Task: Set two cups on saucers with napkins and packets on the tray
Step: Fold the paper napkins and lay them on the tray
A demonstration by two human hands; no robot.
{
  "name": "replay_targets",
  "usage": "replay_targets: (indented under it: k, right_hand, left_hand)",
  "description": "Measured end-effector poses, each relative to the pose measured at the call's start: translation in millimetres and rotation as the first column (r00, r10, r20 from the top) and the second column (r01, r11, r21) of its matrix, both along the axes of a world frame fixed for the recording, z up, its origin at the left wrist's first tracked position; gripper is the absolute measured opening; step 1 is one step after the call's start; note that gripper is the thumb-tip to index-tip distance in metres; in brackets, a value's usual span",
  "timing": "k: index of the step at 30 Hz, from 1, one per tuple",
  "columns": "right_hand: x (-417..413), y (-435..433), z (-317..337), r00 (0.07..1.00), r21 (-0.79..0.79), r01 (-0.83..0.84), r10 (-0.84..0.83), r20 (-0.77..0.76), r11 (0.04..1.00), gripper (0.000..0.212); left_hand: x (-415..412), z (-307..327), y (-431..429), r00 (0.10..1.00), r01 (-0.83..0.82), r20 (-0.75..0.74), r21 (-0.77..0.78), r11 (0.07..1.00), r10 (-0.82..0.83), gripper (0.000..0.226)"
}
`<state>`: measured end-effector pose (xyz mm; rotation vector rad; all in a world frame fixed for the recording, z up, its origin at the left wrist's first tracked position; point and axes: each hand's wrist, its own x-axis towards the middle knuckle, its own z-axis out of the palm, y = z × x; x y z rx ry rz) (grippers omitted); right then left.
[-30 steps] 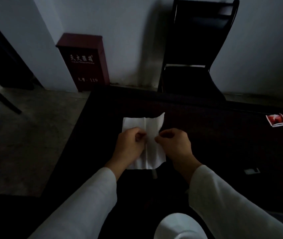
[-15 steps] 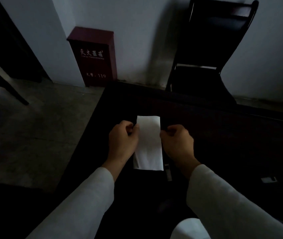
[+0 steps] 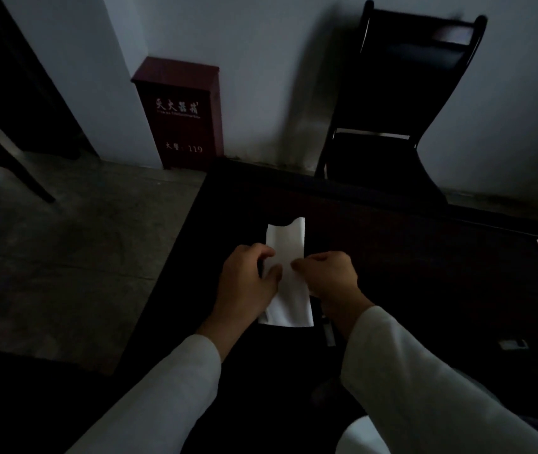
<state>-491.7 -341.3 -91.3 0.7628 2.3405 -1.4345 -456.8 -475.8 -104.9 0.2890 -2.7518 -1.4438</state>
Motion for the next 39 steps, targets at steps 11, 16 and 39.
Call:
replay_targets:
  k: [11,16,39]
  right_hand:
    - [25.4,7.0,46.9,0.983,-0.428,0.182,-0.157,0.093,0.886,0.005]
    - [49.6,27.7,89.8,0.988,-0.541,0.151,-0.143,0.058,0.827,0.007]
    - [243.1,109.7,229.2,0.973,-0.867,-0.179,-0.05,-0.227,0.464,0.044]
  left_hand:
    - [44.1,41.5,-4.3,0.929,0.362,-0.092,0.044,0.931,-0.357,0.078]
    - [58.3,75.1,3.7,0.901,0.28,-0.334,-0.038,0.959,-0.276,0.045]
    - [216.6,327.0,34.1,0.963,0.221,-0.24,0.434,0.873,-0.124,0.024]
